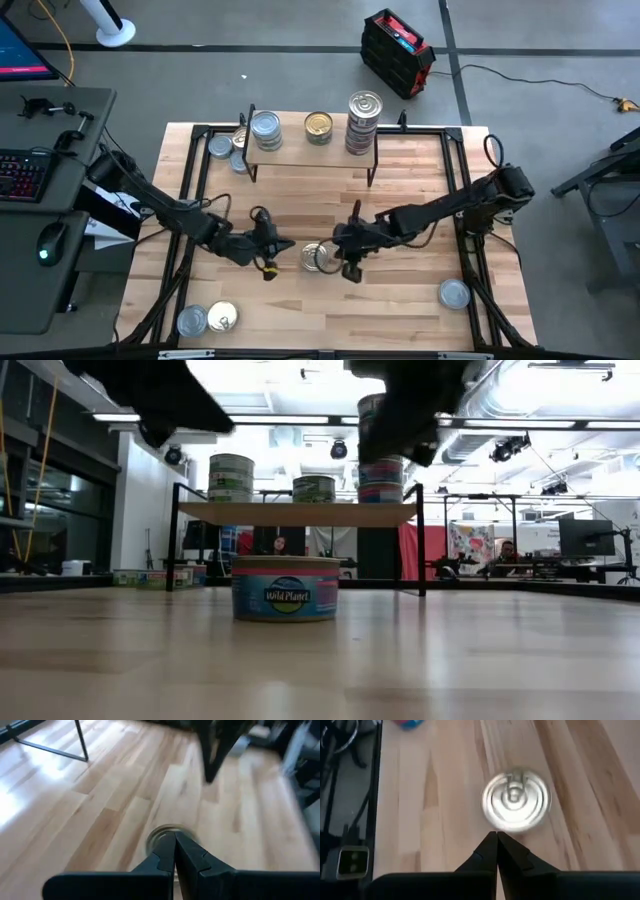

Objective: Stack canned seafood by type on shelf
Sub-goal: Stack the blue pink tuna can on top of the other blue pink tuna cans on the shelf

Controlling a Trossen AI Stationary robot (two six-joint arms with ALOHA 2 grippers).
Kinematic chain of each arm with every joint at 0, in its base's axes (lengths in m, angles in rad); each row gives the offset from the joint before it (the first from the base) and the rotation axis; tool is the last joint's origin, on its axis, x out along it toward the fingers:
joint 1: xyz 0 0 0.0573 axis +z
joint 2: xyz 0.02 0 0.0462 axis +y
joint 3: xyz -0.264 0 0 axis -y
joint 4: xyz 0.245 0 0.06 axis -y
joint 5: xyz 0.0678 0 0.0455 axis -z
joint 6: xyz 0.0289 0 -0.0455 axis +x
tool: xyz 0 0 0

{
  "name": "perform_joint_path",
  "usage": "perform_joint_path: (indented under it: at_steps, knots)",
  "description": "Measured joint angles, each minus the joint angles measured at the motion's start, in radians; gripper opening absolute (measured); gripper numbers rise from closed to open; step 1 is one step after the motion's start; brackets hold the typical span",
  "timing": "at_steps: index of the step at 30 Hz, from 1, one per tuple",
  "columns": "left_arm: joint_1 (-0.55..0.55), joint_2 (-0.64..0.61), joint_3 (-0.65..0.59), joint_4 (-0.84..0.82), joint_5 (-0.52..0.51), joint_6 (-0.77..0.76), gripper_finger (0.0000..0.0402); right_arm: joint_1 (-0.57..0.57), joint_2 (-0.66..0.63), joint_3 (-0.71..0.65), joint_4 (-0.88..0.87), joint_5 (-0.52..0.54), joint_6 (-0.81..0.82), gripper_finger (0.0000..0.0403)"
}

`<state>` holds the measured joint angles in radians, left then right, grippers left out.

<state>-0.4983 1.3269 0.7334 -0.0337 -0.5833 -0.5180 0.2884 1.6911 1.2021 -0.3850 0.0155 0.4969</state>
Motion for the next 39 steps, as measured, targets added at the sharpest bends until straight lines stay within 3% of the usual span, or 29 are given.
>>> perform_joint_path:
  at_steps: [6,10,17,24,29,35,39]
  knots:
    - [0.036,0.182,-0.001,0.152,0.059,0.118,0.0,0.044,0.033,-0.08,0.01,0.007,0.027,0.0]
    - [0.04,0.277,-0.001,0.219,0.129,0.083,0.0,0.05,0.095,-0.125,0.075,0.008,0.026,0.0]
    - [0.03,0.344,-0.001,0.237,0.133,0.032,0.0,0.045,0.181,-0.126,0.12,0.011,0.022,0.0]
    - [0.026,0.319,-0.076,0.252,0.087,-0.015,0.0,0.045,0.213,-0.126,0.183,0.01,0.03,0.0]
    - [0.027,0.222,-0.183,0.425,0.106,-0.007,0.0,0.045,0.211,-0.125,0.185,0.002,0.063,0.0]
    - [0.073,0.174,-0.298,0.559,0.271,0.056,0.0,0.045,0.211,-0.125,0.199,0.001,0.063,0.0]
    - [0.088,0.183,-0.325,0.626,0.294,0.084,0.0,0.041,0.211,-0.125,0.248,0.008,0.048,0.0]
